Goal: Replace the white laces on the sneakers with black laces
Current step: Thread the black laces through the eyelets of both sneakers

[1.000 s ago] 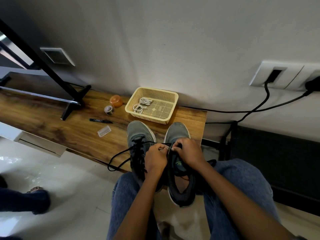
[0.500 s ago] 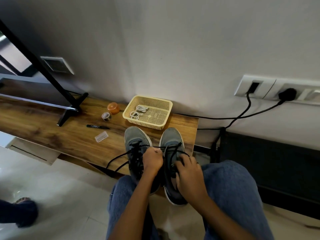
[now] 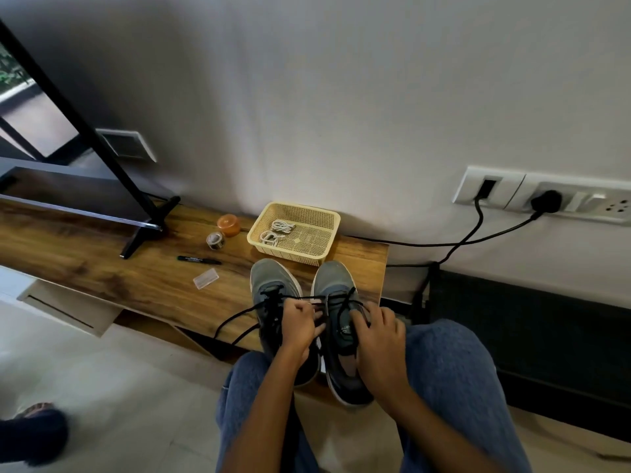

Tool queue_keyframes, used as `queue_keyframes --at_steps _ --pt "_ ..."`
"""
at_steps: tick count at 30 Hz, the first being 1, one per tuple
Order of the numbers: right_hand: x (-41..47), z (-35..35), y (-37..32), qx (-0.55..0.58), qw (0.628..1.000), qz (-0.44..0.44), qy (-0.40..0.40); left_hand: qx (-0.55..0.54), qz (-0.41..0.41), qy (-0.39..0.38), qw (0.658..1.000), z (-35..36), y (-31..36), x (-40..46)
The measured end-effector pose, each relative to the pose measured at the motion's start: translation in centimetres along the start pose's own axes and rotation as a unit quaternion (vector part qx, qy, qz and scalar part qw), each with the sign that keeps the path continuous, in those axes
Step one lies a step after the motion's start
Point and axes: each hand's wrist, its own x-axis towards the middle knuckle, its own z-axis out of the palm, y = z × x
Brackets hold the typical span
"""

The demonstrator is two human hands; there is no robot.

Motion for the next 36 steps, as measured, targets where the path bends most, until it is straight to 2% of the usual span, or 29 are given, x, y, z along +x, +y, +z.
queue_keyframes --at_steps 4,6,11,14,17,20,24,28,30,34,36 --pt "0.7 -0.2 -0.3 -0.005 0.987 -0.162 0.02 0.01 0.002 0.003 1.0 0.6 0.2 -0.1" --pt "1.2 -0.1 -0.6 0.023 0.981 -0.195 -0.002 0.039 0.011 0.004 0.999 0.7 0.2 0.1" --pt "1.7 -0.2 -1.3 0.033 0.979 -0.201 -0.022 0.091 0.033 0.007 0.995 0.4 0.8 0.4" --pt "1.6 -0.1 -1.4 -0.052 0.98 -0.186 -0.046 0.097 0.043 0.011 0.994 0.4 1.0 0.7" --pt "1.6 0.3 -1.1 -0.122 0.974 -0.174 -0.081 0.144 0.093 0.037 0.985 0.4 1.0 0.8" --pt "1.6 0.4 -1.2 -0.155 0.97 -0.164 -0.094 0.168 0.118 0.072 0.976 0.2 1.0 0.6" --pt "1.5 0.2 -1.6 -0.209 0.957 -0.161 -0.123 0.118 0.118 0.118 0.979 -0.8 1.0 1.5" --pt "1.5 -0.2 -1.7 -0.226 0.95 -0.177 -0.123 0.02 0.123 0.174 0.977 -2.9 2.9 1.5" --pt "1.5 -0.2 -1.7 -0.212 0.954 -0.171 -0.127 -0.007 0.135 0.218 0.967 -4.5 4.6 0.8" --pt "1.6 -0.2 -1.8 -0.195 0.957 -0.169 -0.134 -0.035 0.167 0.341 0.925 -8.2 6.4 0.5" --pt "1.6 -0.1 -1.8 -0.194 0.958 -0.166 -0.132 -0.048 0.16 0.364 0.916 -8.8 6.6 0.3"
